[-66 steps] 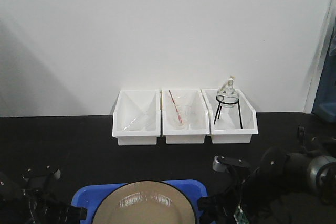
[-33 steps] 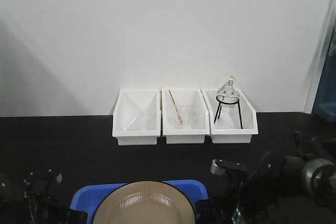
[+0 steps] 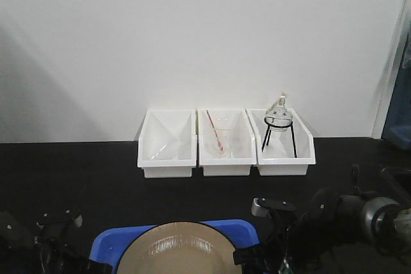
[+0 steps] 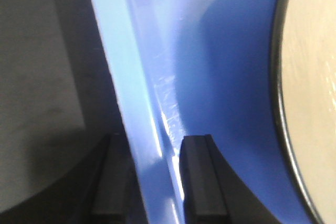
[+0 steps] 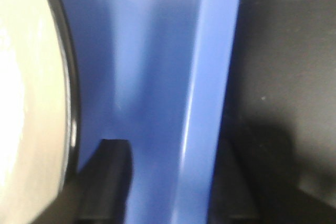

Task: Place disk in tray to left cabinet
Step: 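Close both grippers on the tray edges and lift the tray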

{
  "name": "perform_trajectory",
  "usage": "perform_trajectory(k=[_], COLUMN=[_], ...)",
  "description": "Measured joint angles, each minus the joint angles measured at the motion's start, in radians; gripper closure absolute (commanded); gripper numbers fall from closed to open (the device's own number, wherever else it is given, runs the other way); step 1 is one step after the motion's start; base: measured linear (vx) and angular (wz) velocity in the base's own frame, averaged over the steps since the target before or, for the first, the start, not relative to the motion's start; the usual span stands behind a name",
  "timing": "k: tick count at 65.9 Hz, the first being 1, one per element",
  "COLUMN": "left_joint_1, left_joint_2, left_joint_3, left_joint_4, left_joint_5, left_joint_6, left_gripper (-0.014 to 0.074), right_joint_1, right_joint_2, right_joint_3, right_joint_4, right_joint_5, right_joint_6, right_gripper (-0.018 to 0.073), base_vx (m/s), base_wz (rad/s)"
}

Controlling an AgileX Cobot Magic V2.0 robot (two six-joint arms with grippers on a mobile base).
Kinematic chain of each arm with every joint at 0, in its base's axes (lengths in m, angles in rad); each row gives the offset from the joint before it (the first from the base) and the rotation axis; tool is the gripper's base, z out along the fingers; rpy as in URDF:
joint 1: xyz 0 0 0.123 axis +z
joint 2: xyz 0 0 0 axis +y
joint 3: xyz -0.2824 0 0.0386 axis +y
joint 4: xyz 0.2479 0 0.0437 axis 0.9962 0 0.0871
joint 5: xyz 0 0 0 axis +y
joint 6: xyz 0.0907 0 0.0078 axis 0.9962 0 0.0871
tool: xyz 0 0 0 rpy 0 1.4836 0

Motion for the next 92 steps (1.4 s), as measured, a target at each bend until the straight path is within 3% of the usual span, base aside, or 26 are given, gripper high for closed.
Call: perform_trajectory(k=[26,32,47,67,92], left_joint_1=[-0.007,-0.005,0.004,0.004,0.009], left_joint_2=[0.043,0.049,0.050,0.063,0.063], left_joint_3=[-0.010,-0.012,-0.012,-0.060,-0.210], left_joint_4=[-0.025,-0.054,-0.154,-0.169,-0.119], left_joint_5=[-0.001,-0.004,-0.004,0.110,0.317], left_joint_6=[0.002,0.003,0.002,-0.009,-0.211], left_gripper=[0.0276,0.0339,0.0605,0.0600,0.0600], right_joint_1=[-0.007,-0.011,-0.014,-0.024,-0.076], right_joint_2=[0.007,0.007,0.007,-0.027,-0.174], right_joint_3=[-0.003,-0.003,-0.003,0.007,0.010], right_joint_4=[-0.027,-0.027,-0.029,-0.092,-0.133], right_joint_5=[0.005,0.012,0.026,0.051,0.138], right_joint_6=[0.000,0.003,0.046,0.079,0.232], right_gripper=[0.0393,0.0456,0.0573,0.0567,0.0564], base_vx=[0.00,0.00,0.00,0.00,0.00], base_wz=[0.00,0.00,0.00,0.00,0.00])
